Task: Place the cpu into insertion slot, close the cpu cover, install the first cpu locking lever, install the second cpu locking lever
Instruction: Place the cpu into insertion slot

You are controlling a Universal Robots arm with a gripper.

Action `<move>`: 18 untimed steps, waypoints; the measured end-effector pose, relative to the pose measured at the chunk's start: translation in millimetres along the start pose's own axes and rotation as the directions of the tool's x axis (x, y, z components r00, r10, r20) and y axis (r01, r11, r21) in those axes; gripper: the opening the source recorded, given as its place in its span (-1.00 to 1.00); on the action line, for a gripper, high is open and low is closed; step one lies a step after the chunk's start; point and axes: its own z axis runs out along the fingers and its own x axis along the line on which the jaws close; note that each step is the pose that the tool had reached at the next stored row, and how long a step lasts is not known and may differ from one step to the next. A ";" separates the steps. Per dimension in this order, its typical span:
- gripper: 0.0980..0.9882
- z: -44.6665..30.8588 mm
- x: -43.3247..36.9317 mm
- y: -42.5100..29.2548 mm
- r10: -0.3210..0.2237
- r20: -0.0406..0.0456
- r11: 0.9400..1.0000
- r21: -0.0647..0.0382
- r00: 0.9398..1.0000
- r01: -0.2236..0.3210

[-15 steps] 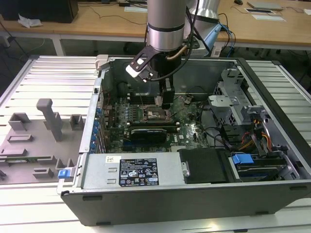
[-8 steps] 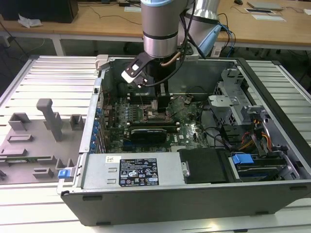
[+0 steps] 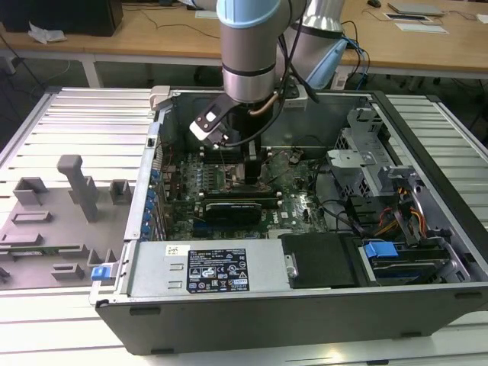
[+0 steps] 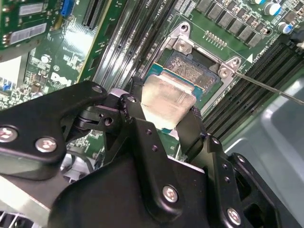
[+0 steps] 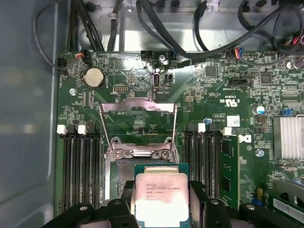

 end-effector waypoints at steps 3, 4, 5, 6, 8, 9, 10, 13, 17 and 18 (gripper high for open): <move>-0.01 4.8 0.9 -1.2 0.002 0.000 1.000 0.001 1.000 -0.002; -0.01 6.3 1.5 -1.5 0.002 0.000 1.000 0.001 1.000 -0.002; -0.01 7.2 2.0 -1.6 0.002 0.000 1.000 0.001 1.000 -0.002; -0.01 9.1 3.2 -1.9 0.002 0.000 1.000 0.001 1.000 -0.002; -0.01 11.4 4.6 -2.3 0.003 0.000 1.000 0.002 1.000 -0.003; -0.01 12.3 4.9 -2.4 0.003 0.000 1.000 0.002 1.000 -0.003; -0.01 13.2 5.3 -2.6 0.003 0.000 1.000 0.002 1.000 -0.003; -0.01 16.3 7.1 -3.4 0.004 0.000 1.000 0.004 1.000 -0.004; -0.01 19.9 9.7 -4.1 0.004 0.000 1.000 0.005 1.000 -0.004; -0.01 21.0 11.0 -4.4 0.004 0.000 1.000 0.005 1.000 -0.004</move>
